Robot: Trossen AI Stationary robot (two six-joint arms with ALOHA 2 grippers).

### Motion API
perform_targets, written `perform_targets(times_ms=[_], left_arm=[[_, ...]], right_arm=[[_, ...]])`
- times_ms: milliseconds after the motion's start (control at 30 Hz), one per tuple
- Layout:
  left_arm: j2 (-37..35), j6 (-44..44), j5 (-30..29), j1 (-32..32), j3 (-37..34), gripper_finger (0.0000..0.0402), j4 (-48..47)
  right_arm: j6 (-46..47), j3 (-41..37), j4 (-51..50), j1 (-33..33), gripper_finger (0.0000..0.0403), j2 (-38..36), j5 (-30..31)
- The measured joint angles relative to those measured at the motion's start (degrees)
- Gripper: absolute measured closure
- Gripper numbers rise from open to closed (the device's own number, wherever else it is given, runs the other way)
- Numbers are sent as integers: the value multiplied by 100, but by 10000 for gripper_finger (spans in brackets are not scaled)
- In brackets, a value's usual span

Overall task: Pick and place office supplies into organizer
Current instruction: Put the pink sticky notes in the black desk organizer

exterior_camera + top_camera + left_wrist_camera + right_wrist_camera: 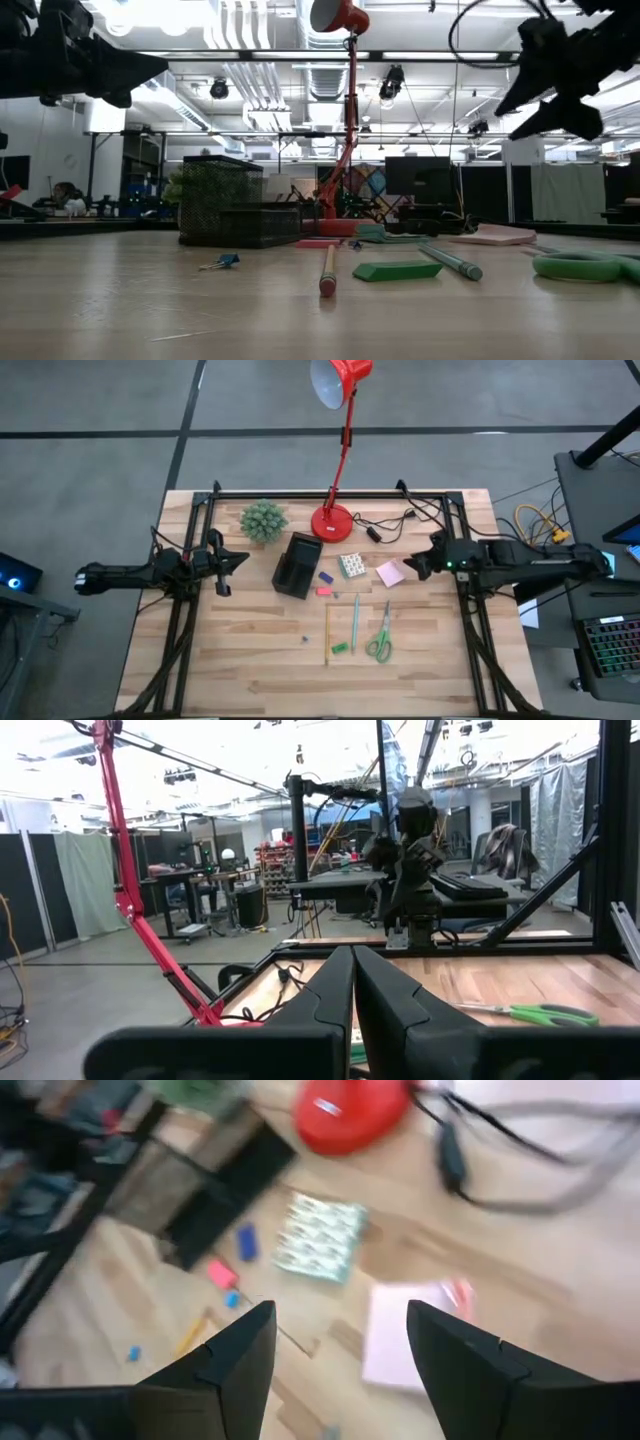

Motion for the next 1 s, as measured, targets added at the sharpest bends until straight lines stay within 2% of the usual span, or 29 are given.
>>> perform_targets(times_ms=[167, 500, 700, 900, 1000], left_arm=[[0, 2, 0, 0, 0, 402, 12], [-2, 46, 2, -2, 0, 402, 340], [2, 92, 0, 0, 0, 402, 345], [17, 560, 2, 0, 0, 402, 349], [15, 560, 2, 0, 0, 402, 351]], right_arm=[[490, 172, -719, -9, 186, 413, -192], [423, 64, -686, -319, 186, 1140, -145], [-20, 85, -500, -727, 186, 1501, -194], [-736, 80, 279, -1321, 186, 1878, -879], [-1011, 96, 360, -1615, 186, 2146, -952]])
